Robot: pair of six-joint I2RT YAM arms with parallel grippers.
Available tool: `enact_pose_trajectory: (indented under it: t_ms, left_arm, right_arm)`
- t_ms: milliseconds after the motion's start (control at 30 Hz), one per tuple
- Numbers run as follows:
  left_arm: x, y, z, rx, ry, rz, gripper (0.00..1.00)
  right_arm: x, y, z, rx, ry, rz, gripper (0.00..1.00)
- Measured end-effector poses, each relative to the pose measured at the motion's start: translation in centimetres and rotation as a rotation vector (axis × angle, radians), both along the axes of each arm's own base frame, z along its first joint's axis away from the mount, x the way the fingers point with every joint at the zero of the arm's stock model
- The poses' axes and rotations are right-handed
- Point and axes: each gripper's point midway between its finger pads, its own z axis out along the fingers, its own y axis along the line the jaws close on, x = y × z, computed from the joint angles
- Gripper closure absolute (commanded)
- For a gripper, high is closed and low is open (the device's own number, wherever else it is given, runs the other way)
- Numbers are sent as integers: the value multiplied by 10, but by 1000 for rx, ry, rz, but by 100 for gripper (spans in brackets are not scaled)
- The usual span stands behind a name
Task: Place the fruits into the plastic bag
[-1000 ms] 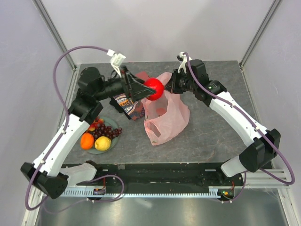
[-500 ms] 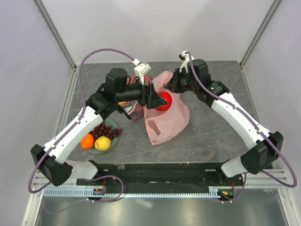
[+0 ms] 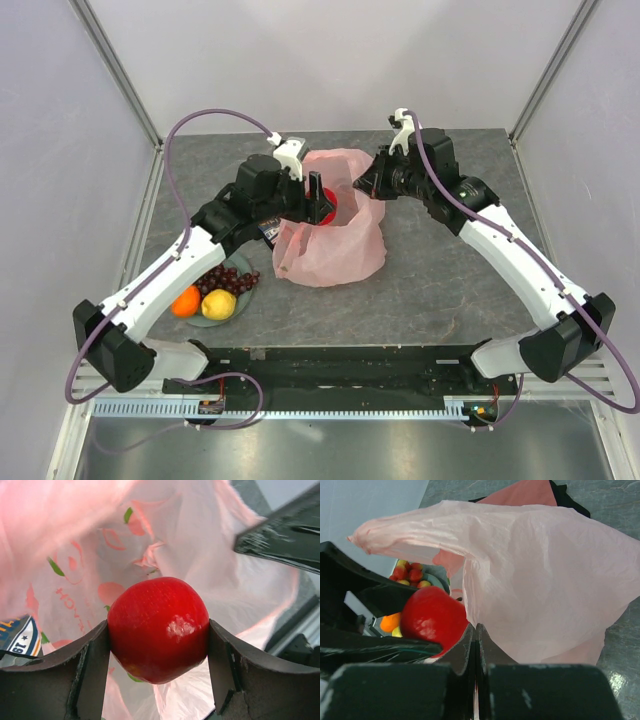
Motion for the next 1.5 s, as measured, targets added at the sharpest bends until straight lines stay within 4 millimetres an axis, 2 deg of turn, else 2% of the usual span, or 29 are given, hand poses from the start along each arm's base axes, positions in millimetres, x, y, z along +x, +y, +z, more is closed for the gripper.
enact_pose_trajectory:
  t_ms: [167,333,400,600,833,1000,1167,1300,1500]
  left_arm:
    - [10,-14,-24,31,31,-7,72]
    - [8,-35,-55,35,79,-75,71]
    - [10,-39,-67,44,96,-81,68]
    - [18,-54,-107,65,164,-114,59]
    - [14,-70,-147,67,267,-178,44]
    - [10,-70,-154,66,295,-192,28]
    - [9,-72,-153,60,299,-200,17]
    - [8,-72,-152,54,302,-208,10]
    - [8,-76,-149,36,295,-226,5]
  right_arm:
    - [-2,4,-1,12,14,20,100]
    - [-3,8,-6,24,34,35,100]
    - [-3,10,-10,27,47,39,100]
    - [-3,13,-33,13,103,46,100]
    - [9,1,-64,-49,171,-14,100]
    - [10,1,-75,-68,200,-19,99]
    - [11,2,-80,-75,211,-18,99]
    - [14,2,-83,-78,222,-20,99]
    - [17,0,-85,-82,232,-26,99]
